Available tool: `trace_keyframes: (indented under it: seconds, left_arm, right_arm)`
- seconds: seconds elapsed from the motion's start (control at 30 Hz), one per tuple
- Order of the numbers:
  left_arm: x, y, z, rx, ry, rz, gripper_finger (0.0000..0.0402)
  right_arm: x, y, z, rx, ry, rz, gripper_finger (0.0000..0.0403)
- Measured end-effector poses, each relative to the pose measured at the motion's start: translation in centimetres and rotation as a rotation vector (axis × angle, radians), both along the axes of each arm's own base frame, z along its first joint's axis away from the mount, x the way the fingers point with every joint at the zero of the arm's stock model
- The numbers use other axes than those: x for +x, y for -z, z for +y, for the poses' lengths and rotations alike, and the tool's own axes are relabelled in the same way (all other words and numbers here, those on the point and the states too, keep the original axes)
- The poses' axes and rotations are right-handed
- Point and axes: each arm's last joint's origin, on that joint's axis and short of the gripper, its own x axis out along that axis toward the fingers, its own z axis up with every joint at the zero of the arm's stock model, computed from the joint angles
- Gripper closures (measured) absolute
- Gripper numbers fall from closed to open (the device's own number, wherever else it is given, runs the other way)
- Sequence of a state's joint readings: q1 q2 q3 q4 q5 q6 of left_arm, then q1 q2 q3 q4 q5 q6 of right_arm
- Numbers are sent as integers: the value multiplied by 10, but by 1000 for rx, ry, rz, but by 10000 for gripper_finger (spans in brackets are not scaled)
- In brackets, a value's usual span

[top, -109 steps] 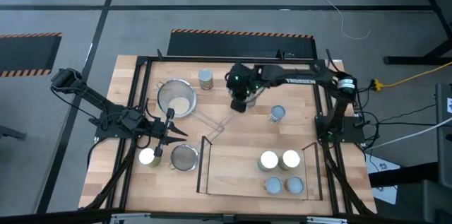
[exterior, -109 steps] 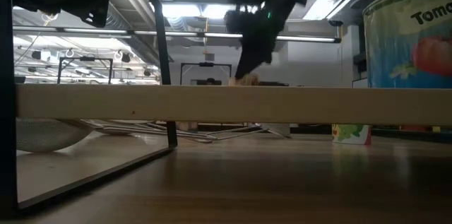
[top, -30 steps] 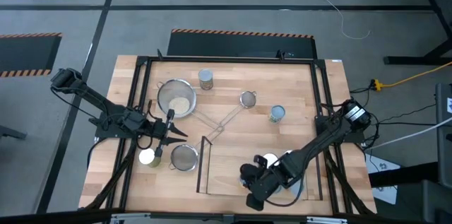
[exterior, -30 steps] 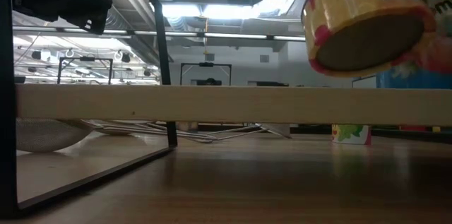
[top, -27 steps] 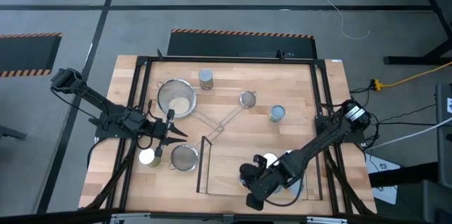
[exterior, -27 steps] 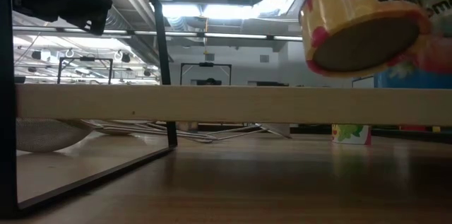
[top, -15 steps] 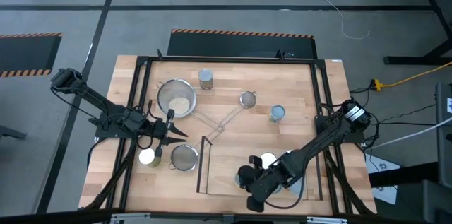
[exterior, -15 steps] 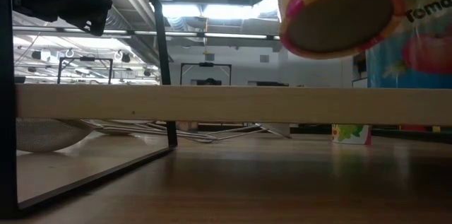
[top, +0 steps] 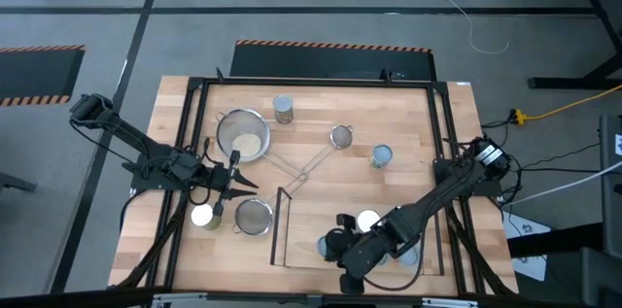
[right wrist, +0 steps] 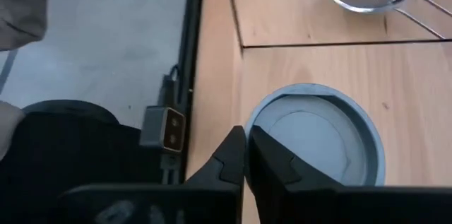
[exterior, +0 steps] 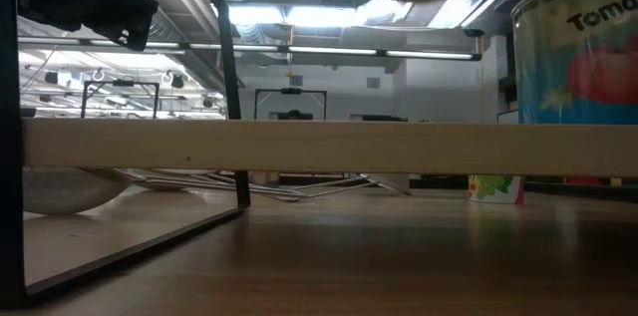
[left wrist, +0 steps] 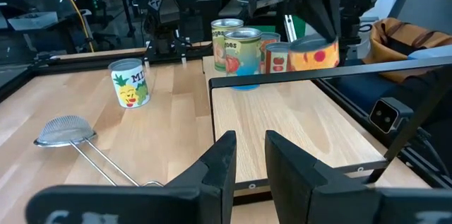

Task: Pick and place cans onto a shelf
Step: Put the canned pineapple rings on the shelf, then put the canned mixed fruits on the shelf

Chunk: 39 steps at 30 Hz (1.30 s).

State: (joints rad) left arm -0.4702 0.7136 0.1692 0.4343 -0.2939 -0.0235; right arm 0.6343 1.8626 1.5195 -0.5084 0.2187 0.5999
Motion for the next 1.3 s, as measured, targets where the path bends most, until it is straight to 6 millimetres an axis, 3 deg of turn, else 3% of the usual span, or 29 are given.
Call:
trace_keyframes:
  seconds: [0.53, 0.8, 1.3]
  left_arm:
    - [0, 0, 0, 0, 0, 0, 333]
    - [0, 0, 0, 0, 0, 0, 333]
    - [0, 0, 0, 0, 0, 0, 333]
  right_arm:
    - [-7, 41, -9, 46, 34, 90, 386]
    - [-8, 42, -9, 48, 25, 108, 385]
    - [-9, 43, -9, 54, 16, 127, 345]
